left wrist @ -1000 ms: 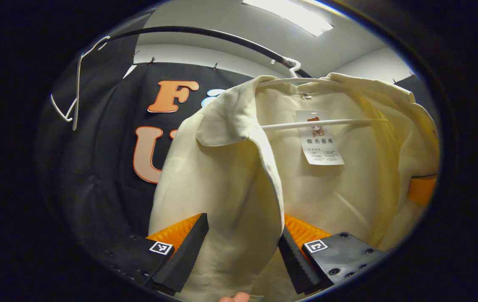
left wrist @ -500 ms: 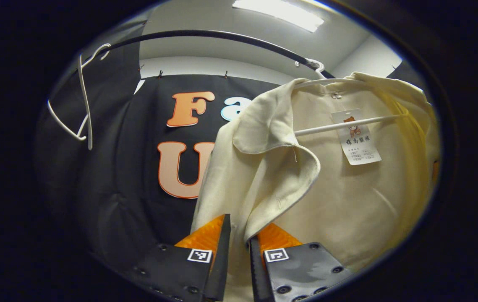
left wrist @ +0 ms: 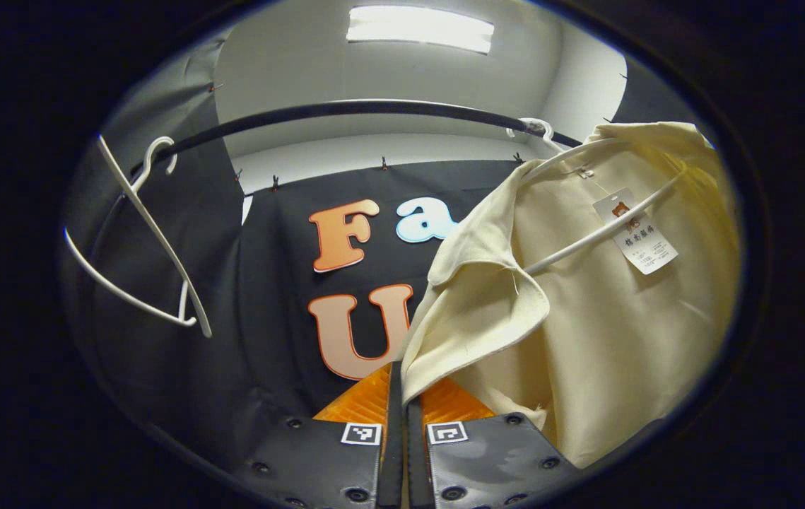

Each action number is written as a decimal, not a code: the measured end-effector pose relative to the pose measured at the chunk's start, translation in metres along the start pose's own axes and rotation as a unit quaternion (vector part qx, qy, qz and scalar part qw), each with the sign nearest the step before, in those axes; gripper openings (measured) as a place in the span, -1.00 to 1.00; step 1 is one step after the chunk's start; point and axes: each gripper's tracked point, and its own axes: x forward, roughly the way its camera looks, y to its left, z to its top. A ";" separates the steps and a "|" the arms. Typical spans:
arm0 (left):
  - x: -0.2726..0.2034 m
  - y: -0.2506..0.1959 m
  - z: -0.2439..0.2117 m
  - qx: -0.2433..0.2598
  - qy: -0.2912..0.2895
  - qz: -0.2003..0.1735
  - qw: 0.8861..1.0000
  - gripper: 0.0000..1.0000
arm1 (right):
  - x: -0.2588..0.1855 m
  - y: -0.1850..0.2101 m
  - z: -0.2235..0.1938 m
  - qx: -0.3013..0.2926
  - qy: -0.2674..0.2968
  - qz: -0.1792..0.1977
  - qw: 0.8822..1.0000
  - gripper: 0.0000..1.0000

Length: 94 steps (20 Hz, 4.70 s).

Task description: Grasp the clothes on the hanger with both hands and then place them into the laundry hamper below.

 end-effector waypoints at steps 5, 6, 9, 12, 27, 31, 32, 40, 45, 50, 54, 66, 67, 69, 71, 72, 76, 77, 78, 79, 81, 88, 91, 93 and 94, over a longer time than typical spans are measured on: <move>0.018 0.034 0.009 0.079 -0.020 0.032 0.996 -0.82 | -0.005 -0.067 0.039 -0.005 -0.022 -0.060 0.998 -0.93; 0.022 0.043 0.010 0.082 -0.020 0.038 0.996 -0.82 | -0.005 -0.079 0.046 0.001 -0.026 -0.072 0.997 -0.94; 0.030 0.059 0.022 0.088 -0.029 0.052 0.994 -0.82 | -0.005 -0.109 0.069 0.005 -0.035 -0.098 0.995 -0.95; 0.044 0.064 0.023 0.102 -0.018 0.052 0.993 -0.80 | -0.002 -0.131 0.087 -0.004 -0.036 -0.114 0.993 -0.95; 0.130 0.081 0.011 0.100 0.035 0.070 0.992 -0.80 | 0.096 -0.173 0.143 0.004 -0.022 -0.102 0.994 -0.95; 0.128 0.071 -0.012 0.086 0.053 0.056 0.993 -0.80 | 0.114 -0.167 0.103 0.028 0.000 -0.081 0.996 -0.95; 0.129 0.068 -0.017 0.087 0.056 0.053 0.993 -0.81 | 0.119 -0.167 0.091 0.033 0.013 -0.083 0.996 -0.95; 0.102 0.061 -0.069 0.039 0.096 0.024 0.994 -0.80 | 0.110 -0.156 0.016 0.040 0.050 -0.069 0.996 -0.95; 0.057 0.068 -0.072 0.036 0.086 -0.007 0.996 -0.80 | 0.046 -0.142 0.005 0.007 0.042 -0.053 0.998 -0.95; 0.014 0.080 -0.041 -0.019 0.075 -0.022 0.997 -0.80 | -0.011 -0.115 0.027 -0.024 0.027 -0.030 0.999 -0.96; -0.019 0.071 -0.008 -0.078 0.074 -0.057 0.993 -0.78 | -0.043 -0.068 0.046 -0.017 0.009 0.010 1.000 -0.96; -0.164 0.007 0.026 -0.213 0.086 -0.176 0.957 -0.72 | -0.120 0.106 -0.008 0.063 -0.010 0.154 0.986 -0.94; -0.174 0.004 0.016 -0.219 0.095 -0.180 0.954 -0.72 | -0.123 0.116 -0.021 0.069 -0.002 0.161 0.985 -0.94; -0.194 -0.002 0.000 -0.227 0.106 -0.182 0.951 -0.71 | -0.126 0.135 -0.050 0.079 0.016 0.171 0.982 -0.94; -0.209 -0.009 -0.019 -0.224 0.121 -0.182 0.950 -0.72 | -0.135 0.155 -0.083 0.082 0.037 0.183 0.979 -0.94; -0.216 -0.013 -0.029 -0.222 0.128 -0.179 0.950 -0.72 | -0.138 0.163 -0.101 0.084 0.049 0.188 0.977 -0.94; -0.247 -0.047 -0.056 -0.231 0.157 -0.192 0.941 -0.72 | -0.142 0.175 -0.143 0.109 0.078 0.193 0.972 -0.94; -0.254 -0.054 -0.059 -0.233 0.162 -0.200 0.938 -0.72 | -0.143 0.176 -0.149 0.112 0.081 0.191 0.972 -0.94; -0.259 -0.061 -0.063 -0.236 0.168 -0.206 0.935 -0.72 | -0.145 0.173 -0.156 0.111 0.086 0.188 0.972 -0.94; -0.265 -0.069 -0.067 -0.243 0.176 -0.213 0.930 -0.71 | -0.146 0.171 -0.163 0.106 0.090 0.182 0.973 -0.94; -0.282 -0.092 -0.078 -0.263 0.194 -0.238 0.915 -0.71 | -0.147 0.169 -0.181 0.095 0.096 0.172 0.976 -0.94; -0.337 -0.157 -0.201 -0.244 0.294 -0.245 0.891 -0.73 | -0.153 0.179 -0.341 0.112 0.206 0.159 0.959 -0.92; -0.349 -0.163 -0.244 -0.232 0.336 -0.230 0.884 -0.73 | -0.161 0.173 -0.395 0.136 0.260 0.139 0.946 -0.92; -0.361 -0.163 -0.264 -0.216 0.360 -0.223 0.880 -0.74 | -0.162 0.171 -0.417 0.150 0.282 0.125 0.939 -0.92; -0.364 -0.162 -0.274 -0.209 0.369 -0.219 0.879 -0.73 | -0.165 0.170 -0.426 0.152 0.291 0.122 0.937 -0.92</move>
